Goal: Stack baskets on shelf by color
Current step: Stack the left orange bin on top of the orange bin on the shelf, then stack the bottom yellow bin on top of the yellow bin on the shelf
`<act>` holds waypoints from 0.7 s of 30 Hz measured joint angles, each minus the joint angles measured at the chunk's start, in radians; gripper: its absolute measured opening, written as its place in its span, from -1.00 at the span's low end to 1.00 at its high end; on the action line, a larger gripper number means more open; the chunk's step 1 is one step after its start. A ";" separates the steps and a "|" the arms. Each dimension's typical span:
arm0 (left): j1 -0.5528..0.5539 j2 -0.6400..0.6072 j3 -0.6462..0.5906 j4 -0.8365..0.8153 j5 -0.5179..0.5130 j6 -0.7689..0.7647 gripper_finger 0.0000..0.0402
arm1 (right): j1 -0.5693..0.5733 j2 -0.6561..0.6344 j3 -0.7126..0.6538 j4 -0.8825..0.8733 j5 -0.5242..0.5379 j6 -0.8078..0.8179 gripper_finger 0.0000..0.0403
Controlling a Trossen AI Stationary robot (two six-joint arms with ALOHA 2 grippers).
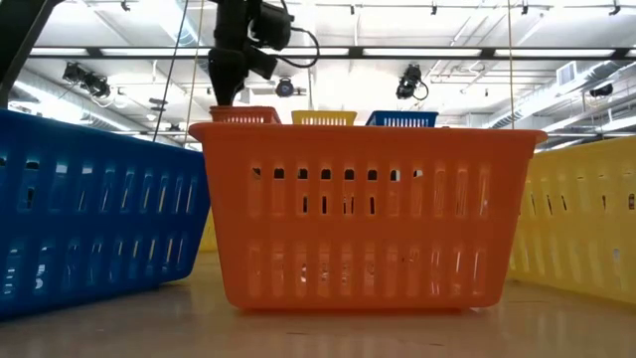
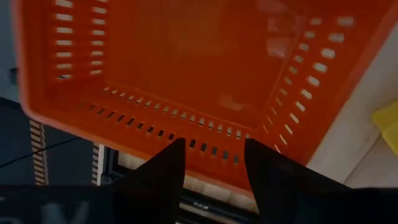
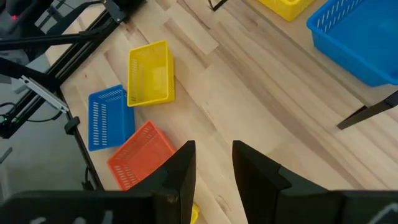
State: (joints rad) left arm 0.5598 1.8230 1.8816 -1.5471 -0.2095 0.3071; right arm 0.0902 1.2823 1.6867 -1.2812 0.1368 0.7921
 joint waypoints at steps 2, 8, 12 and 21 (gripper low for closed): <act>-0.001 -0.006 0.000 0.021 0.001 -0.008 -0.15 | 0.000 0.000 0.000 0.000 0.000 0.000 -0.44; -0.002 -0.040 0.035 0.025 0.001 -0.034 -0.15 | 0.001 -0.001 0.000 0.000 -0.016 0.000 -0.44; -0.006 -0.062 0.116 0.035 0.054 -0.084 -0.15 | 0.008 -0.001 0.000 0.008 -0.026 -0.006 -0.44; -0.127 -0.102 0.264 0.047 0.136 -0.258 -0.15 | 0.101 0.063 -0.005 0.038 -0.051 -0.162 -0.44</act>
State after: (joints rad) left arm 0.4326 1.7213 2.1459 -1.4999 -0.0731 0.0490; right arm 0.1912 1.3456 1.6818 -1.2433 0.0862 0.6304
